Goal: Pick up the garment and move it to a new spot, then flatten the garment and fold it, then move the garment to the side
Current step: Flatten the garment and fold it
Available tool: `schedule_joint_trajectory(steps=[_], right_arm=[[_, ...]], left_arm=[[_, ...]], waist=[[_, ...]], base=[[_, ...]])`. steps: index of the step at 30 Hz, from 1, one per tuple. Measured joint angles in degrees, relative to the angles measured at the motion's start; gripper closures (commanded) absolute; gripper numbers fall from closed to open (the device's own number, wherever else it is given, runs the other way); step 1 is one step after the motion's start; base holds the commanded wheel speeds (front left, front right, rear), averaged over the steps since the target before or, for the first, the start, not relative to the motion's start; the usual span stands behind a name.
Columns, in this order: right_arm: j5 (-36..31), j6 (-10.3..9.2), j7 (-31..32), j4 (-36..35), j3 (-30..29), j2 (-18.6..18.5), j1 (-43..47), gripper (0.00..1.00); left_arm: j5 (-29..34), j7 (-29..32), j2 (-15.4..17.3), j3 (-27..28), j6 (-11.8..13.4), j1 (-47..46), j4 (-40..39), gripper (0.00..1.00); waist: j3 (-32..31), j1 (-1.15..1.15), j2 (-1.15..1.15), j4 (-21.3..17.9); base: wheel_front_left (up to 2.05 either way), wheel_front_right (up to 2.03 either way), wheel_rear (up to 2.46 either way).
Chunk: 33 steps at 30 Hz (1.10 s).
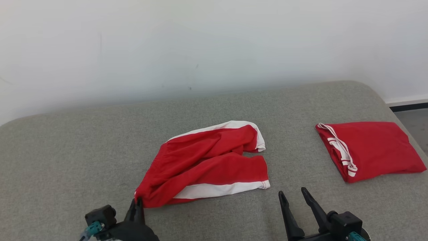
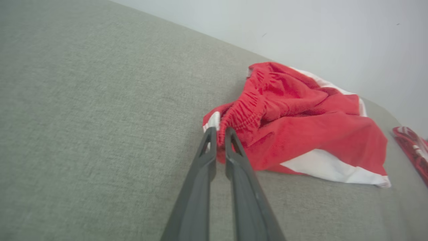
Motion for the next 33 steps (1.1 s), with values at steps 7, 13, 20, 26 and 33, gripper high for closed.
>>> schedule_joint_trajectory(steps=[7,13,20,26,33], right_arm=[[-0.1,0.0,0.0,-0.4,-1.1,-0.1,1.0,0.0],[-0.2,0.0,0.0,-0.6,-1.2,0.0,1.2,0.0],[-0.1,0.0,0.0,-0.5,-0.2,0.2,0.3,0.0],[0.3,0.0,0.0,0.0,1.8,0.3,-1.7,0.0],[0.3,0.0,0.0,0.4,2.7,0.0,-2.5,0.0]], left_arm=[[-1.3,3.9,1.0,-1.5,0.9,8.3,-22.3,1.0],[-4.1,9.2,1.3,-2.2,4.1,14.2,-38.1,1.0],[-1.4,12.1,5.2,-1.5,6.5,9.9,-30.8,1.0],[-0.8,12.1,5.3,0.5,6.0,0.3,-15.4,1.0],[-1.2,10.9,5.2,1.8,4.4,-6.7,-4.5,1.0]], waist=[[-0.4,0.0,0.0,0.6],[-0.1,0.0,0.0,0.9],[1.2,0.0,0.0,1.0],[2.3,0.0,0.0,-0.5],[3.4,0.0,0.0,-2.9]], base=[[0.0,0.0,0.0],[0.0,0.0,0.0],[0.0,0.0,0.0],[0.0,0.0,0.0],[0.0,0.0,0.0]])
